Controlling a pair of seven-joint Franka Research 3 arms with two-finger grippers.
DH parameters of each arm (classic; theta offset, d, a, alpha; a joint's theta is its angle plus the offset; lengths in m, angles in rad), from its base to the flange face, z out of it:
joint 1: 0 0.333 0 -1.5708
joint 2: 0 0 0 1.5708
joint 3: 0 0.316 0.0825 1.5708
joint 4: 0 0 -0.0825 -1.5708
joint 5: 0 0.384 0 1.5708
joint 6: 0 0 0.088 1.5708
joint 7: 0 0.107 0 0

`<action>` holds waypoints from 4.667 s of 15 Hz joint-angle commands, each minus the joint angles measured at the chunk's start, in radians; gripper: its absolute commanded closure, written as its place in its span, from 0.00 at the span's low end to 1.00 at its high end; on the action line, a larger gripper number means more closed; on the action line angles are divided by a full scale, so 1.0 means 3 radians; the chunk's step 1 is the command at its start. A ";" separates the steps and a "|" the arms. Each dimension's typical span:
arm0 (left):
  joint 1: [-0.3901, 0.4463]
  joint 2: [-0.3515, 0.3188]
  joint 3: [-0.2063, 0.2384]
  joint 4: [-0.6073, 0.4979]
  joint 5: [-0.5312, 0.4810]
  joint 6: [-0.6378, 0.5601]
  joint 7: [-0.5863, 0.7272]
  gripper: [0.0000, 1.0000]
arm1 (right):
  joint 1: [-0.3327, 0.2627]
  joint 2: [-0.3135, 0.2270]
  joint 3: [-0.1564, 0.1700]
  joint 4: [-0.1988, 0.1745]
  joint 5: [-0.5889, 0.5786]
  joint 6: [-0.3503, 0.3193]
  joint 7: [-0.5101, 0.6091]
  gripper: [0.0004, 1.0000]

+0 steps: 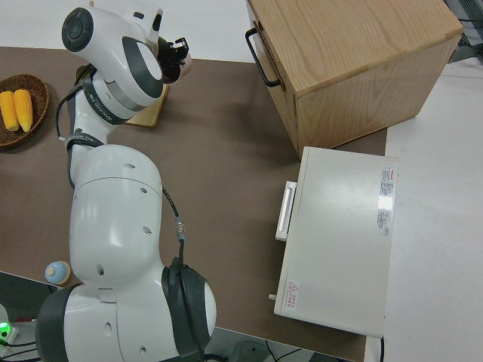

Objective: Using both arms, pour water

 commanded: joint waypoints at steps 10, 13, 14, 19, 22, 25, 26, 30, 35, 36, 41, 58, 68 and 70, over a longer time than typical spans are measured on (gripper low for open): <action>-0.0213 -0.0804 -0.0233 -0.0915 0.0582 -0.0135 -0.0696 1.00 | -0.0040 -0.0664 -0.0042 -0.0492 0.0778 -0.1852 -0.0042 1.00; -0.0213 -0.0973 -0.0336 -0.1155 0.0714 -0.0094 -0.0794 1.00 | 0.0068 -0.0715 -0.0104 -0.0502 0.1111 -0.2160 0.0232 1.00; -0.0218 -0.1034 -0.0351 -0.1242 0.0720 -0.0089 -0.0794 1.00 | 0.0109 -0.0715 -0.0104 -0.0507 0.1193 -0.2201 0.0396 1.00; -0.0488 -0.1423 -0.0392 -0.1722 0.0750 -0.0089 -0.0992 1.00 | 0.0558 -0.0679 -0.0104 -0.0563 0.1581 -0.2186 0.1398 1.00; -0.0749 -0.1577 -0.0387 -0.1927 0.1092 -0.0089 -0.1396 1.00 | 0.0839 -0.0572 -0.0104 -0.0553 0.1832 -0.2013 0.1950 1.00; -0.0933 -0.1643 -0.0387 -0.2081 0.1139 -0.0089 -0.1540 1.00 | 0.1116 -0.0393 -0.0099 -0.0517 0.1863 -0.1681 0.2518 1.00; -0.0964 -0.1669 -0.0387 -0.2142 0.1154 -0.0089 -0.1560 1.00 | 0.1172 -0.0322 -0.0104 -0.0502 0.1990 -0.1543 0.2656 1.00; -0.0990 -0.1740 -0.0499 -0.2372 0.1175 -0.0089 -0.1576 1.00 | 0.1351 -0.0117 -0.0104 -0.0421 0.2160 -0.1199 0.2989 1.00; -0.0975 -0.1812 -0.0740 -0.2566 0.1175 -0.0099 -0.1642 1.00 | 0.1403 0.0174 -0.0099 -0.0145 0.2190 -0.0980 0.3210 1.00; -0.0985 -0.1853 -0.0745 -0.2628 0.1175 -0.0099 -0.1648 1.00 | 0.1413 0.0215 -0.0099 -0.0124 0.2246 -0.0908 0.3230 1.00; -0.1021 -0.2016 -0.0811 -0.2853 0.1175 -0.0018 -0.1627 1.00 | 0.1653 0.0338 -0.0211 -0.0119 0.2375 -0.0601 0.3373 1.00; -0.1502 -0.2318 -0.0847 -0.3324 0.1016 0.0003 -0.1617 1.00 | 0.1888 0.0569 -0.0324 -0.0119 0.2370 -0.0187 0.3634 0.02; -0.1558 -0.2313 -0.0842 -0.3395 0.1016 -0.0033 -0.1602 1.00 | 0.1710 0.0385 -0.0283 0.0004 0.2486 -0.0335 0.3839 0.01; -0.1558 -0.2313 -0.0842 -0.3395 0.1016 -0.0048 -0.1597 1.00 | 0.1623 0.0247 -0.0283 -0.0001 0.2574 -0.0457 0.3824 0.01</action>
